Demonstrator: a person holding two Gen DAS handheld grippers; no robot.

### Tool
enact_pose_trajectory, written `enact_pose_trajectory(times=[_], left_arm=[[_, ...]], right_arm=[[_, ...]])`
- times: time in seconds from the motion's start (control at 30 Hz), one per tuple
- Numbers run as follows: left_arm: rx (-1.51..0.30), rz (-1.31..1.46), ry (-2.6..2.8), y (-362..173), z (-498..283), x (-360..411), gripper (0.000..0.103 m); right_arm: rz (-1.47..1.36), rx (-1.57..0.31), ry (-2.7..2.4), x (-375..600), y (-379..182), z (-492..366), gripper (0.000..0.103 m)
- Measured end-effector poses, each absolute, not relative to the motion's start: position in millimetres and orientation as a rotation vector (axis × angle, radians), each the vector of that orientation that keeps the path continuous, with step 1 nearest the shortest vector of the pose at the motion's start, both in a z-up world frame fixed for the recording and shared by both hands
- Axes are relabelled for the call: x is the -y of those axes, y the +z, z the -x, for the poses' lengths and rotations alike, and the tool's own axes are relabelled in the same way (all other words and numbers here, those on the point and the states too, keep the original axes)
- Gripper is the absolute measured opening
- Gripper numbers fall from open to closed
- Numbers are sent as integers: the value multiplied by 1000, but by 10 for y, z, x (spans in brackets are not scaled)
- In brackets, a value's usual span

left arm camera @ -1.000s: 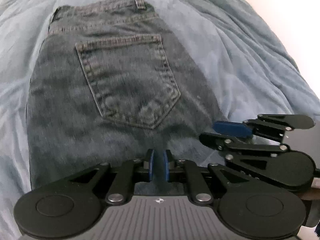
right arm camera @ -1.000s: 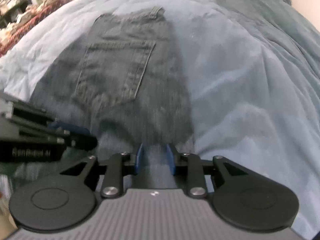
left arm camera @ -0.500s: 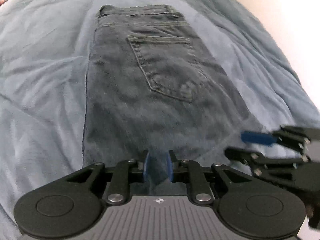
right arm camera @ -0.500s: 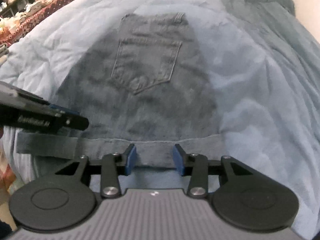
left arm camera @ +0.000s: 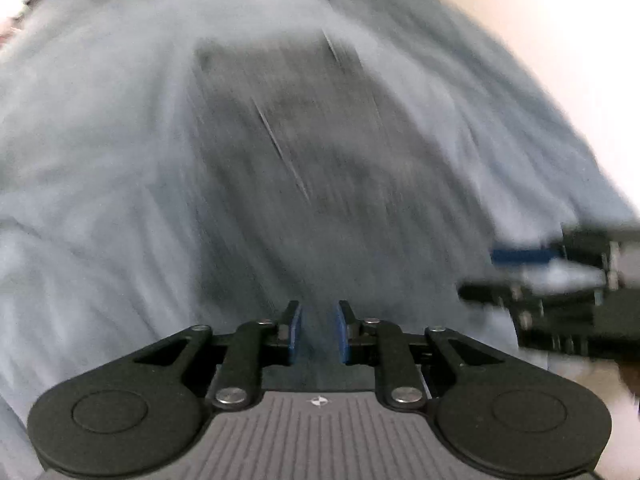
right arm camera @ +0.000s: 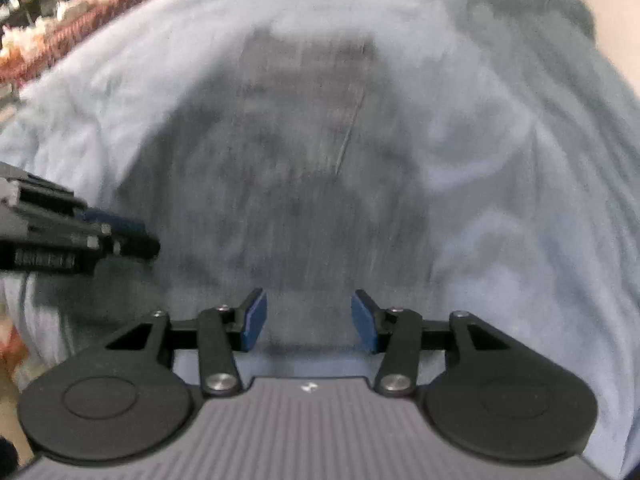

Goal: Fold clothes

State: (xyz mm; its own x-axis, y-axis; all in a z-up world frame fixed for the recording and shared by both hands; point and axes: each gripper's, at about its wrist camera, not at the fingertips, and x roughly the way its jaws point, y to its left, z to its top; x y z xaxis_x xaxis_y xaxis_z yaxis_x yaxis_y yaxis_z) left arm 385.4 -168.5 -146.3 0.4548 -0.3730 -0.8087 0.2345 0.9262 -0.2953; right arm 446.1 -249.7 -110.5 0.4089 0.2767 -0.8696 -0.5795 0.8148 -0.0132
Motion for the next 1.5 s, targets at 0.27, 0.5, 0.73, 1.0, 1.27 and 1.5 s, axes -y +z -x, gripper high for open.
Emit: enact_pose_trajectory(times=[0.27, 0.5, 0.73, 1.0, 1.27, 1.5], left_arm=[[-1101, 136, -302, -1810, -4408, 1572, 3], [-1196, 119, -374, -1811, -4070, 1520, 2], [-1109, 253, -338, -1544, -4560, 1249, 14], [-943, 195, -422, -1553, -5322, 1092, 40], [-1014, 310, -606, -1964, -6196, 948, 60], [-1123, 570, -703, -2206, -6549, 792, 18]], right_arm=[[258, -1034, 502, 2362, -1314, -4998, 20], [255, -1140, 475, 2567, -1429, -4837, 20], [215, -1056, 516, 2557, -1001, -5277, 24], [317, -961, 704, 2004, -1003, -6351, 38], [237, -1129, 926, 1684, -1363, -7424, 47], [250, -1201, 1020, 1519, -1431, -7700, 20]])
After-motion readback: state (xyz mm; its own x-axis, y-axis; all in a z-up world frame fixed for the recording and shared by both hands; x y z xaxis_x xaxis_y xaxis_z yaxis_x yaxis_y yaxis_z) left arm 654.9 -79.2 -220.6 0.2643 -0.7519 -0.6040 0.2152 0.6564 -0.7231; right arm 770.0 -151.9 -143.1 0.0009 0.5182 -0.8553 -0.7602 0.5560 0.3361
